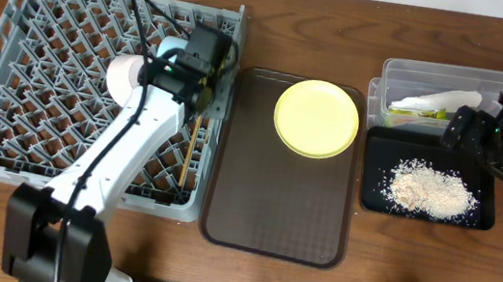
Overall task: Sort waste into correct bins and load items into the dishwasher
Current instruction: 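Reach the left gripper to the yellow plate rim and grasp it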
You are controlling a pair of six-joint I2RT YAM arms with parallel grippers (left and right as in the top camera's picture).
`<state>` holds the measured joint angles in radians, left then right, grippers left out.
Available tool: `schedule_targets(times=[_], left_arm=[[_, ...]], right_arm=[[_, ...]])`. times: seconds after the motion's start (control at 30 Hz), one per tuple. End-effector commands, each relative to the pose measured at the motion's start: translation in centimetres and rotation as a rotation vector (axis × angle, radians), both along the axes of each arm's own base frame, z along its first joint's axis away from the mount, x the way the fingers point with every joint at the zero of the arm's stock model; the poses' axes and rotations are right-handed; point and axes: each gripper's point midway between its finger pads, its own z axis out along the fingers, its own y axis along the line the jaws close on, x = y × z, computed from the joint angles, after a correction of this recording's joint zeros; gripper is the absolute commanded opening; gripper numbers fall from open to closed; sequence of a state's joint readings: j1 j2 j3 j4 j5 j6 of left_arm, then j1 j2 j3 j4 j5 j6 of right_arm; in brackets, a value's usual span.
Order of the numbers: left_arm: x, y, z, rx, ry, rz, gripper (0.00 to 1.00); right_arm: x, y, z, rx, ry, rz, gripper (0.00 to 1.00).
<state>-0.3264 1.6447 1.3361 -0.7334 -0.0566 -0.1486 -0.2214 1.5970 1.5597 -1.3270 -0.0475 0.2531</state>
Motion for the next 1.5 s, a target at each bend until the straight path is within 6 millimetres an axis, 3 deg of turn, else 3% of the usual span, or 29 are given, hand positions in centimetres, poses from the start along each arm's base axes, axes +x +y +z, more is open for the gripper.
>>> schedule_targets(times=[0.0, 0.1, 0.23, 0.53, 0.73, 0.9, 1.13, 1.2, 1.33, 1.47], left_arm=[[1.5, -5.0, 6.3, -0.216, -0.167, -0.132, 0.69], [1.8, -7.3, 6.6, -0.198, -0.218, -0.239, 0.69], [1.2, -11.4, 5.1, -0.149, -0.226, -0.419, 0.70], [-3.1, -19.7, -2.9, 0.020, -0.122, -0.875, 0.71], [-4.7, -22.6, -7.8, 0.053, -0.062, -0.981, 0.76], [-5.0, -23.0, -11.1, 0.068, -0.011, -0.992, 0.76], [-6.0, -22.0, -13.1, 0.067, 0.081, -0.939, 0.68], [-6.5, -21.5, -13.4, 0.066, 0.115, -0.913, 0.64], [-7.5, -20.6, -13.8, 0.077, 0.172, -0.894, 0.39], [-8.4, -19.8, -14.1, 0.094, 0.224, -0.893, 0.35]], right_arm=[[0.2, -0.3, 0.5, -0.013, -0.013, -0.014, 0.99], [0.2, -0.2, 0.5, -0.013, -0.012, -0.014, 0.99], [0.2, -0.3, 0.5, -0.013, -0.013, -0.014, 0.99], [0.2, -0.2, 0.5, -0.013, -0.012, -0.014, 0.99], [0.2, -0.2, 0.5, -0.013, -0.012, -0.014, 0.99], [0.2, -0.2, 0.5, -0.013, -0.012, -0.014, 0.99], [0.2, -0.2, 0.4, -0.012, -0.011, -0.014, 0.99], [0.1, -0.2, 0.4, -0.012, -0.010, -0.014, 0.99], [0.1, -0.2, 0.4, -0.012, -0.010, -0.014, 0.99], [0.1, -0.2, 0.4, -0.012, -0.010, -0.014, 0.99]])
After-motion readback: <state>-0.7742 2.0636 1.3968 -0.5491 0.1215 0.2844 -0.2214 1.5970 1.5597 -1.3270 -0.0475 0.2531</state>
